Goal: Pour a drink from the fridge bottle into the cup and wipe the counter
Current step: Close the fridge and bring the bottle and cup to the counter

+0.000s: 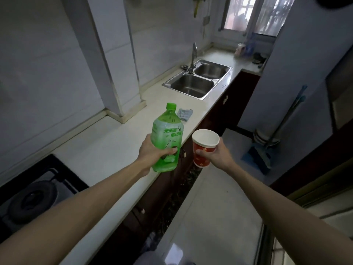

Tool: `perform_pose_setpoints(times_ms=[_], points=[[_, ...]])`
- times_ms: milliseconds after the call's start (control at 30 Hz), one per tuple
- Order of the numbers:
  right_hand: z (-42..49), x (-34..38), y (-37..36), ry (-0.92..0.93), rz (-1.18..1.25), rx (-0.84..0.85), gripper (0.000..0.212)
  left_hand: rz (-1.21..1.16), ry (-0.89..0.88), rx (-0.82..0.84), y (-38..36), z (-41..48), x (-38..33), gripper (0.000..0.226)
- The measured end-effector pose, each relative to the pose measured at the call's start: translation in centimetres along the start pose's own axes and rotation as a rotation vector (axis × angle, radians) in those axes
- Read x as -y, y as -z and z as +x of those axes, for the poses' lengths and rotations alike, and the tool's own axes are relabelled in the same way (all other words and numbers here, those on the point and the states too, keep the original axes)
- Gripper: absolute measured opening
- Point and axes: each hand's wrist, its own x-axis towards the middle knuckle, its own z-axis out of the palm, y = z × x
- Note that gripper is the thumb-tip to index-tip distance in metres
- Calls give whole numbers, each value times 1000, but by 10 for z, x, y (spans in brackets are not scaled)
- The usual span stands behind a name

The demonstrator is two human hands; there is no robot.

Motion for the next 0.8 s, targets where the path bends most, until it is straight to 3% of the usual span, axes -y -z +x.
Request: perform_pose_setpoints(times_ms=[233,433,600,733,800], points=[[45,-16,13,-26,33,57,88,37,12,-36,-18,25,-15,71],[91,-19,2,-18,-2,129,90,15,53,-81,-24,63,-15,81],[147,-12,-14,41,-53,202,84,-7,55,-127,-21,105,-6,72],[204,-1,-39,104,-124,296,76,-52,96,-187,-10,144,10,79],[231,4,-57,120,-149,348,78,-69,113,-215,-2,159,19,68]])
